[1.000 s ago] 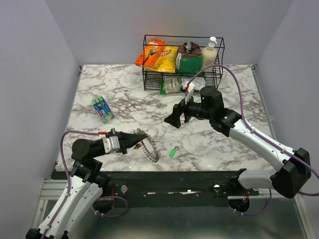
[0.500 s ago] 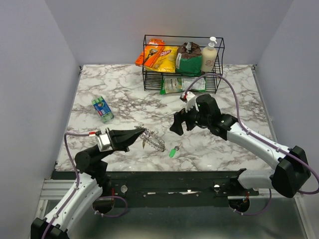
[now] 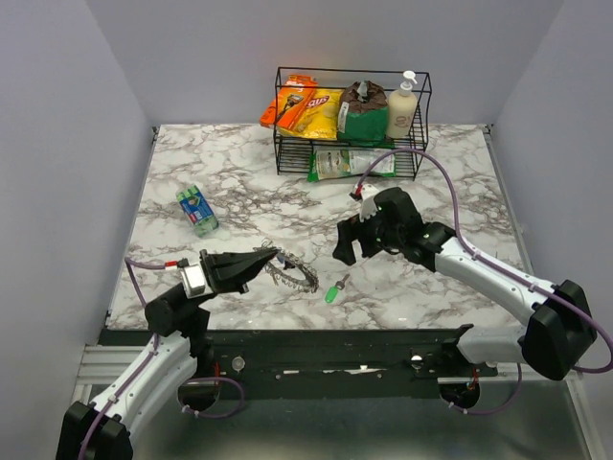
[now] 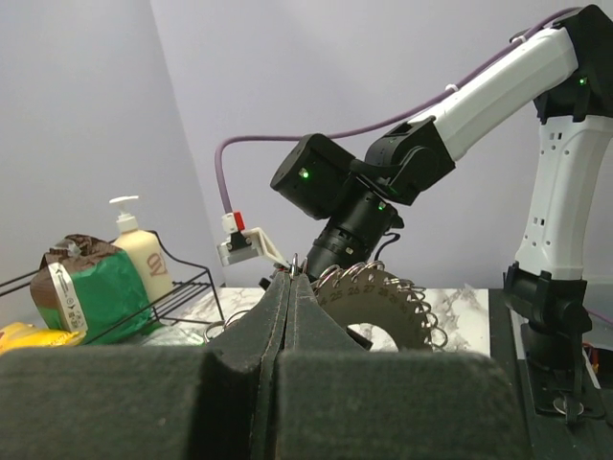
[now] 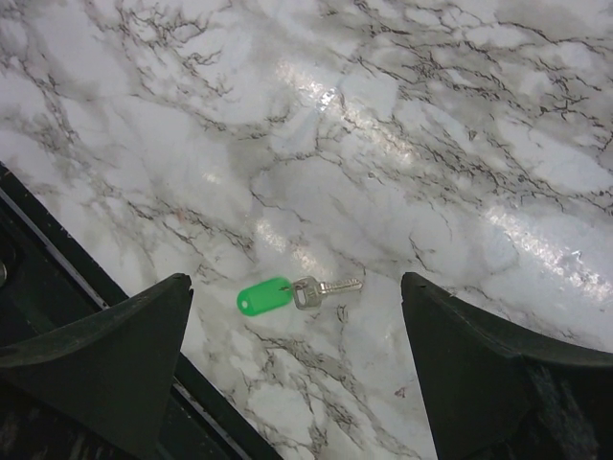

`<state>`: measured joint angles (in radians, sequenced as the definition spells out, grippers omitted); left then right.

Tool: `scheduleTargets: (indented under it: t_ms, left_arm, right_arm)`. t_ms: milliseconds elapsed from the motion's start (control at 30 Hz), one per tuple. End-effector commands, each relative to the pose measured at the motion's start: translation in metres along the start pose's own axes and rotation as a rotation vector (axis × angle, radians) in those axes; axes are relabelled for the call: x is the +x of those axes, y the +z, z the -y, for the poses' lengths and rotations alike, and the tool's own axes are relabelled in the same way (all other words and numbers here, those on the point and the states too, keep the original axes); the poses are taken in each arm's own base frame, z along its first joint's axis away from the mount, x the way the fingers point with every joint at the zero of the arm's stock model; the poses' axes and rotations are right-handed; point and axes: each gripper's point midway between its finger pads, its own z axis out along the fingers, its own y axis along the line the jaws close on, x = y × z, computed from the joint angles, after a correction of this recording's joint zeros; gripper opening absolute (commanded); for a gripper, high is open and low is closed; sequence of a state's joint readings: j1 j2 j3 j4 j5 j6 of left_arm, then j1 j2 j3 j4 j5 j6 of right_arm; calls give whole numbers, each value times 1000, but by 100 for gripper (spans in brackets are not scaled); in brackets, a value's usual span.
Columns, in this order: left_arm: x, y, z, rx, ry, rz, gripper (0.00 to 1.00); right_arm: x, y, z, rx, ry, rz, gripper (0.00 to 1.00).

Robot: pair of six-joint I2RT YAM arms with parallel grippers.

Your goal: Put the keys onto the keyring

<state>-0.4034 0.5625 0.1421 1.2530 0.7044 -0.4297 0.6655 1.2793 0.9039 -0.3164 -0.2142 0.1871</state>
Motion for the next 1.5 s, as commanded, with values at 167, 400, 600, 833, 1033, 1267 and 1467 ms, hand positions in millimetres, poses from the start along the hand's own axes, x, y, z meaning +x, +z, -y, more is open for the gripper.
scheduleTargets:
  t_ms: [167,400,600,833,1033,1267,1467]
  left_arm:
    - [-29,5,9,51,111,76,0]
    - [-31,4,12,54,116,73,0]
    - [-30,3,11,48,114,73,0]
    - [-27,2,12,46,100,66,0]
    - [-26,3,7,23,85,62,0]
    - [-23,2,6,18,81,52,0]
    - [-21,2,6,17,79,47,0]
  right_arm:
    - [31,6,13,75,105,-126,91]
    - [52,22,10,57,196,-227,79]
    - [63,33,2,17,252,-297,74]
    - [70,46,-6,-16,279,-339,66]
    - [76,55,-11,-37,291,-371,55]
    - [85,60,-12,-37,300,-411,40]
    - [92,64,-16,-40,307,-444,39]
